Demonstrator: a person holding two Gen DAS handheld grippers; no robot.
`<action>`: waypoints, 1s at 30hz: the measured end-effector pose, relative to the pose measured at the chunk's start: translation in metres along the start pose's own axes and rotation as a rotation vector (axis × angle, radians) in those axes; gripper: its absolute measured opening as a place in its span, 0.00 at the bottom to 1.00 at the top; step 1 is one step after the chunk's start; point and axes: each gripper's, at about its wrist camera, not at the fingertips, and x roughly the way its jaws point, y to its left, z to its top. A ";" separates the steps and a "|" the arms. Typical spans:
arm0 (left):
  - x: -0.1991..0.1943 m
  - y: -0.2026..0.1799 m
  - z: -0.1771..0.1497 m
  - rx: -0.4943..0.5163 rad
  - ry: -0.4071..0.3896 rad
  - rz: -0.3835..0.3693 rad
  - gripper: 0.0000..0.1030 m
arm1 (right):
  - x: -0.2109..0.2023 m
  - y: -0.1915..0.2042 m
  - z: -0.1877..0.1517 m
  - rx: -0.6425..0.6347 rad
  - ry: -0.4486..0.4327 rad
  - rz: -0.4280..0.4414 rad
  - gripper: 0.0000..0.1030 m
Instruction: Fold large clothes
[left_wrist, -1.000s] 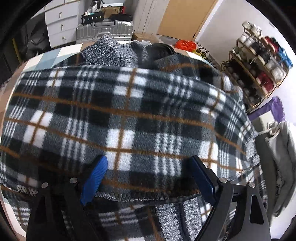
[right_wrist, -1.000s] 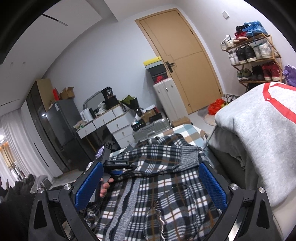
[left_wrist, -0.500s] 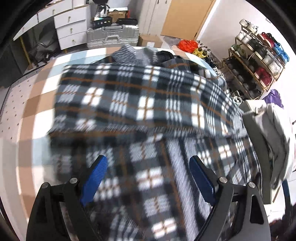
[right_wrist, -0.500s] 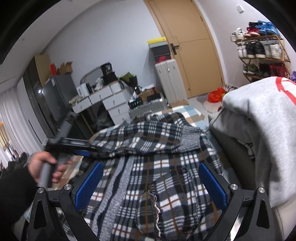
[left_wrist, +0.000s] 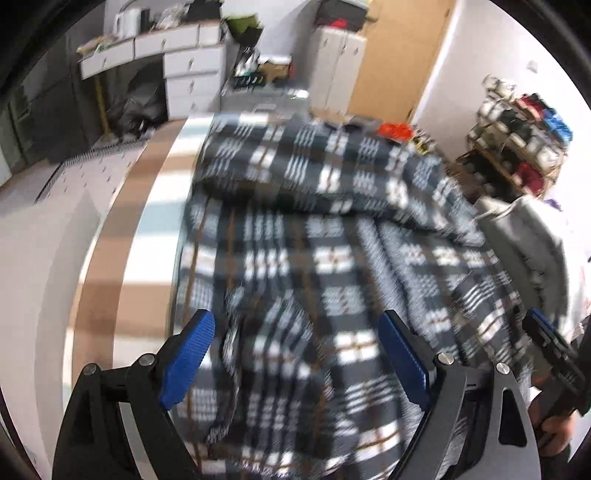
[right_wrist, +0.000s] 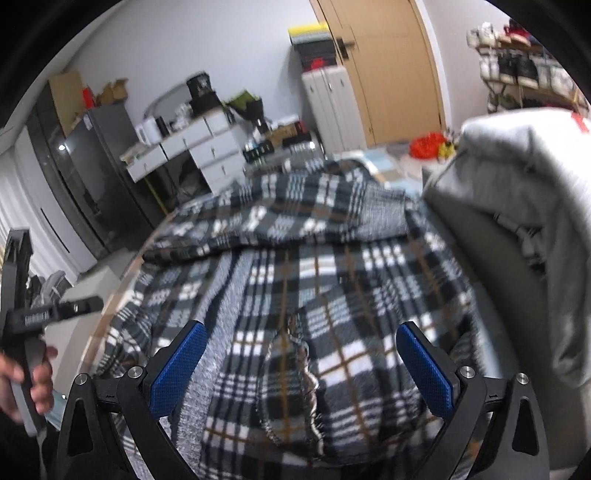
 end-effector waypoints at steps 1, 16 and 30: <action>0.008 0.006 -0.004 -0.016 0.036 -0.007 0.85 | 0.008 0.003 -0.002 -0.010 0.037 -0.012 1.00; 0.094 0.010 -0.021 0.155 0.156 0.112 0.94 | 0.060 0.045 -0.038 -0.247 0.295 -0.182 1.00; 0.084 0.007 0.122 0.168 0.131 -0.054 0.94 | 0.040 0.035 -0.030 -0.089 0.321 0.029 1.00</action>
